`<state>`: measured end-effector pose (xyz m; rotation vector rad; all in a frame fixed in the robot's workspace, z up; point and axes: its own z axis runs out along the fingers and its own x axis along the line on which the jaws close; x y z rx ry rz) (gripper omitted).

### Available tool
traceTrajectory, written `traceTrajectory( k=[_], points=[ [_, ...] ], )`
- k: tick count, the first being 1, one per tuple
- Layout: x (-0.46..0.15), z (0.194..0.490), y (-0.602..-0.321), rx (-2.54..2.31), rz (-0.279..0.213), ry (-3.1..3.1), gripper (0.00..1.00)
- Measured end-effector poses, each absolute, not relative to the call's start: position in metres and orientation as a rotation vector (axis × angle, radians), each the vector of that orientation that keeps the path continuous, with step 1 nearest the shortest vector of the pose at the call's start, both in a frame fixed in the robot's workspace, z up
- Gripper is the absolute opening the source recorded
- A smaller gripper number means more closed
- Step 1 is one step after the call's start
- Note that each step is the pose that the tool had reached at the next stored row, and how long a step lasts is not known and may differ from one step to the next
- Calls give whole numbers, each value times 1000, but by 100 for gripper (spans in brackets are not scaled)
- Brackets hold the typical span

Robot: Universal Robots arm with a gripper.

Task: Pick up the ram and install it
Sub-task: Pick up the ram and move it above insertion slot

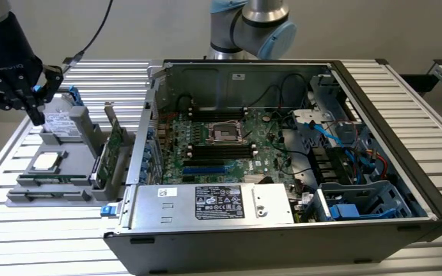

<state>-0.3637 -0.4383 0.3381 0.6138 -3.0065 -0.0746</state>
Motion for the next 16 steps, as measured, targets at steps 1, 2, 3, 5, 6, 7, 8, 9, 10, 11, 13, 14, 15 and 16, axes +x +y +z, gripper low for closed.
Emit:
traceTrajectory(
  k=[1, 2, 3, 5, 6, 7, 8, 9, 10, 11, 13, 14, 15, 16],
  points=[
    [-364, 338, -438, 642, -74, -3000, 10],
    [-364, 337, -438, 668, -73, -2994, 10],
    [-364, 337, -438, 695, -72, -2987, 10],
    [-364, 336, -438, 750, -69, -2973, 10],
    [-364, 336, -438, 776, -68, -2966, 10],
    [-364, 336, -438, 803, -67, -2959, 10],
    [-364, 335, -438, 830, -66, -2951, 10],
    [-364, 335, -438, 856, -65, -2943, 10],
    [-364, 334, -438, 885, -64, -2934, 10],
    [-364, 334, -438, 910, -63, -2926, 10],
    [-364, 333, -438, 963, -61, -2908, 10],
    [-364, 333, -438, 990, -60, -2899, 10],
    [-364, 333, -438, 1015, -59, -2890, 10],
    [-364, 332, -438, 1042, -58, -2880, 10]
  ],
)
